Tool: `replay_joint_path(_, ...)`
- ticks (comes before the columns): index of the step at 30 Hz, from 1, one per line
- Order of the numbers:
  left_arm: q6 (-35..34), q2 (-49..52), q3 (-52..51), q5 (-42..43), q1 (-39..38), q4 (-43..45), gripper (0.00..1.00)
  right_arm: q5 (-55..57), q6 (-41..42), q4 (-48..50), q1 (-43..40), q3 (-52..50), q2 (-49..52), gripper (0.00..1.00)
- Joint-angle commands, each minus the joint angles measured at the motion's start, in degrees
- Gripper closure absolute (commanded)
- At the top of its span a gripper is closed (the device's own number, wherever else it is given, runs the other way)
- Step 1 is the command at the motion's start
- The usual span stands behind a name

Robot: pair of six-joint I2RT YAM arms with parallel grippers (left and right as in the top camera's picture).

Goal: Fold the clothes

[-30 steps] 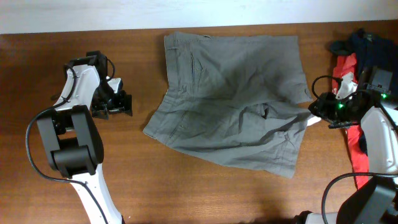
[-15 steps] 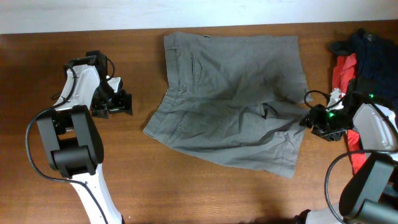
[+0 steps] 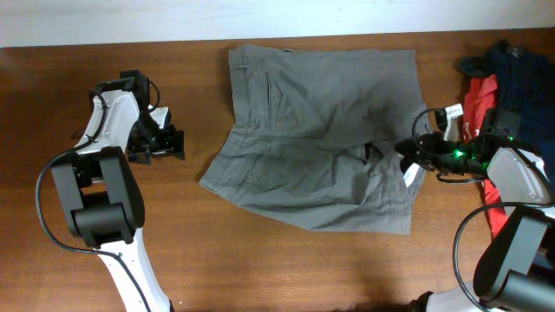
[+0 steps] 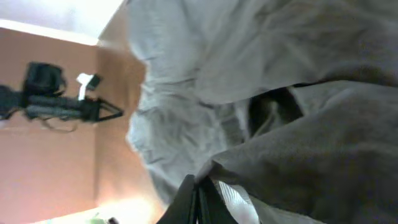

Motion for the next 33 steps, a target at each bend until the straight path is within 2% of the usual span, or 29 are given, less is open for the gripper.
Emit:
replay_joint_path(1, 0.90, 0.52, 0.07, 0.66, 0.42, -0.09, 0.16, 0.39, -2.56, -1.84, -0.42, -0.20, 0.13, 0.96)
replay_joint_path(5, 0.90, 0.52, 0.07, 0.66, 0.42, -0.13, 0.16, 12.87, -2.49, -5.05, -0.50, -0.20, 0.13, 0.96)
replay_joint_path(7, 0.90, 0.52, 0.07, 0.66, 0.42, -0.26, 0.16, 20.31, 0.57, -6.36, -0.50, -0.20, 0.13, 0.96)
replay_joint_path(12, 0.90, 0.52, 0.07, 0.68, 0.42, -0.35, 0.16, 25.97, 2.93, -6.69, -0.79, -0.20, 0.11, 0.69)
replay_joint_path(17, 0.90, 0.52, 0.07, 0.70, 0.42, -0.55, 0.16, 30.86, 9.90, -6.75, -2.73, -0.20, 0.13, 0.55)
replay_joint_path(21, 0.90, 0.52, 0.07, 0.68, 0.42, -0.52, 0.16, 30.67, 13.64, -6.47, -4.26, -0.20, 0.13, 0.48)
replay_joint_path(26, 0.90, 0.52, 0.07, 0.68, 0.42, -0.50, 0.16, 27.36, 14.14, -4.24, -6.08, -0.20, 0.13, 0.48)
replay_joint_path(30, 0.90, 0.52, 0.07, 0.68, 0.42, -0.50, 0.16, 27.21, 14.08, -2.84, -6.03, -0.20, 0.13, 0.36)
replay_joint_path(33, 0.90, 0.52, 0.07, 0.66, 0.42, -0.55, 0.16, 26.08, 14.01, -0.63, -6.99, -0.20, 0.13, 0.32)
